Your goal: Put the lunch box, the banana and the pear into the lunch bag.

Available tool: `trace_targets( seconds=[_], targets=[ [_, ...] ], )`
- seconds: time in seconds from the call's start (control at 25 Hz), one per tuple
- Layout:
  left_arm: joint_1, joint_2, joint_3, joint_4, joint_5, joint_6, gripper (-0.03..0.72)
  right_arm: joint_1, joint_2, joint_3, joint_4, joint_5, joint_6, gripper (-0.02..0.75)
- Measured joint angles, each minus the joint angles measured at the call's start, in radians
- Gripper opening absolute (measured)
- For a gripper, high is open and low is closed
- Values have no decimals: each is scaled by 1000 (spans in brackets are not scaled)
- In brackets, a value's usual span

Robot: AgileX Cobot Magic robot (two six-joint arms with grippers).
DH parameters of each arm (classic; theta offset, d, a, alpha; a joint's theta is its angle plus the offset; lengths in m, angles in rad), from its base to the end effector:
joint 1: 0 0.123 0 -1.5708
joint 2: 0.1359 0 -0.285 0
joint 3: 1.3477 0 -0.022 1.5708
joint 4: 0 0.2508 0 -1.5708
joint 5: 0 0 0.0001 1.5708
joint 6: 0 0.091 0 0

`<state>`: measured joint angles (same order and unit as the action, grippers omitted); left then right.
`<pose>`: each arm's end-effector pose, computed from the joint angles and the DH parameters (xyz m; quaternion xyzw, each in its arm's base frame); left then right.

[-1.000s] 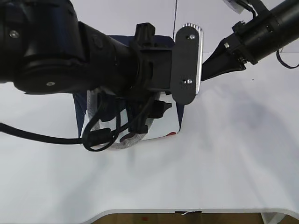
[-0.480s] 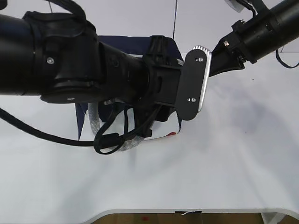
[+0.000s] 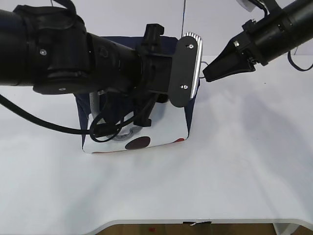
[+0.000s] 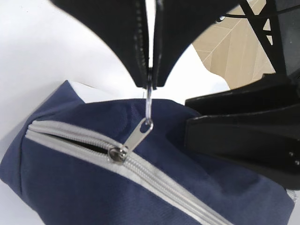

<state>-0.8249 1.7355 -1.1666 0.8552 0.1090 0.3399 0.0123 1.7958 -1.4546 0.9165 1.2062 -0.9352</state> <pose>0.2729 -0.2842 0.2508 0.7276 0.4821 0.1241 0.4719 0.3664 0.0720 0.2897 -0.2887 0.8583 0.3552 0.2320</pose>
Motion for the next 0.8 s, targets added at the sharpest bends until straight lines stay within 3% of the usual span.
trace_targets(
  seconds=[0.4,0.8],
  targets=[
    [23,1,0,2,-34,0,41,0,0,0,14,0,-6,6],
    [23,4,-14,-12,-41,0,22,0,0,0,16,-2,-8,6]
  ],
)
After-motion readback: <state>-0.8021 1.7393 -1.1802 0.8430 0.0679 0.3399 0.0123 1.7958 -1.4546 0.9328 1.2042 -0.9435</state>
